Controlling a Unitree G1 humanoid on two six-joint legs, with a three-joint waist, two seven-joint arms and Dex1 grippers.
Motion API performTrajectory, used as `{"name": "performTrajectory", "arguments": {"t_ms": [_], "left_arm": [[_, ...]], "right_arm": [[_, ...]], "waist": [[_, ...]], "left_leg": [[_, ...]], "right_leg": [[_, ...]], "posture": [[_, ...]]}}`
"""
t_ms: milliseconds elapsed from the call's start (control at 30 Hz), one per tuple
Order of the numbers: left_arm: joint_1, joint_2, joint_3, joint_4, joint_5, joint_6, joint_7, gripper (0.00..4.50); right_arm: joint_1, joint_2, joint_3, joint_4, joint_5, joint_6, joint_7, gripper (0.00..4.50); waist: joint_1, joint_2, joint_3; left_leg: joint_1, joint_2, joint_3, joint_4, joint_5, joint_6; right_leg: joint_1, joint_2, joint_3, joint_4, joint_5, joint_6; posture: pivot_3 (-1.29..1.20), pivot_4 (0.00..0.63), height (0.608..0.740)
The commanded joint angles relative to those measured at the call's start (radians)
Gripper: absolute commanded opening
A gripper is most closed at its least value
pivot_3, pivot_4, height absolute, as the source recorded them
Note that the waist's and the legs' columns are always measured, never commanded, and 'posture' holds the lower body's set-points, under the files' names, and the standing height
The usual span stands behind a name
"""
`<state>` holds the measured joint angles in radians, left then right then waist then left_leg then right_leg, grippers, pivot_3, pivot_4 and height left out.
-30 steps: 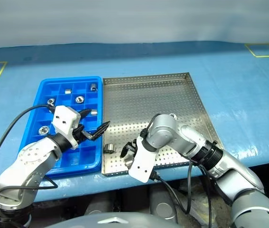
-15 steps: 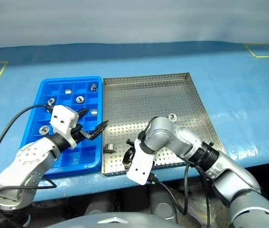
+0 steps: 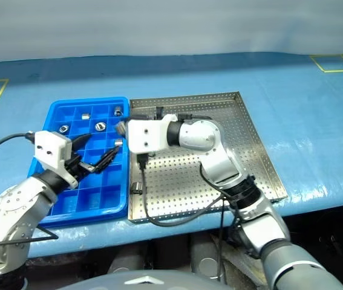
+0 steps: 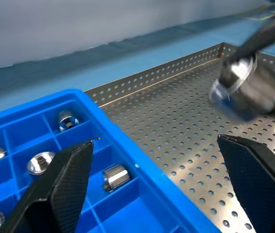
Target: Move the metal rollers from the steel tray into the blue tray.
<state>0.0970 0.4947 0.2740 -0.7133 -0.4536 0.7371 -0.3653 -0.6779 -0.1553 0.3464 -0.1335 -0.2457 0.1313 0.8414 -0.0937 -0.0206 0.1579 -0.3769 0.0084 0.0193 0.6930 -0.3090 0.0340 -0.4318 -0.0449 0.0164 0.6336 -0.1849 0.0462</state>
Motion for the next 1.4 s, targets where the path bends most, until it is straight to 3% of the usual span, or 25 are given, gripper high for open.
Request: {"name": "performTrajectory", "arguments": {"t_ms": [33,167,733,1133,1400], "left_arm": [[0.039,0.019,0.088,-0.057,-0.009,0.001,0.014,4.5],[0.107,0.016,0.141,-0.093,-0.024,0.003,0.016,4.5],[0.384,-0.065,0.26,-0.248,-0.084,-0.07,0.021,4.5],[0.392,-0.083,0.195,-0.282,-0.078,-0.071,0.06,4.5],[0.342,-0.067,0.146,-0.268,-0.072,-0.066,0.074,4.5]], "right_arm": [[0.029,0.066,-0.032,-0.011,0.069,0.05,-0.092,1.36],[0.051,0.126,0.005,0.073,0.098,-0.008,-0.143,1.36],[-0.037,0.288,0.041,0.529,0.233,-0.215,-0.091,1.36],[-0.15,0.334,0.0,0.872,0.218,-0.339,-0.176,1.36],[-0.177,0.342,-0.012,0.974,0.214,-0.379,-0.188,1.36]], "waist": [[0.005,0.0,0.0],[0.014,0.0,0.0],[0.075,0.001,0.0],[0.105,0.001,0.001],[0.107,0.001,0.001]], "left_leg": [[0.0,0.0,0.0,0.0,0.0,0.0],[0.0,-0.001,-0.001,0.0,0.0,0.0],[0.001,0.0,-0.006,-0.002,0.003,-0.006],[0.003,0.0,-0.015,-0.003,0.007,-0.009],[0.005,0.002,-0.016,-0.008,0.009,-0.012]], "right_leg": [[0.0,0.0,0.0,0.0,0.0,0.0],[0.001,-0.001,-0.001,0.0,0.0,0.0],[0.0,0.002,-0.005,0.007,-0.006,-0.01],[0.002,0.011,-0.008,0.01,-0.009,-0.016],[0.002,0.013,-0.007,0.01,-0.011,-0.019]], "posture": [[-0.11,0.15,0.74],[-0.07,0.15,0.74],[0.12,0.15,0.74],[0.16,0.15,0.74],[0.14,0.15,0.74]]}}
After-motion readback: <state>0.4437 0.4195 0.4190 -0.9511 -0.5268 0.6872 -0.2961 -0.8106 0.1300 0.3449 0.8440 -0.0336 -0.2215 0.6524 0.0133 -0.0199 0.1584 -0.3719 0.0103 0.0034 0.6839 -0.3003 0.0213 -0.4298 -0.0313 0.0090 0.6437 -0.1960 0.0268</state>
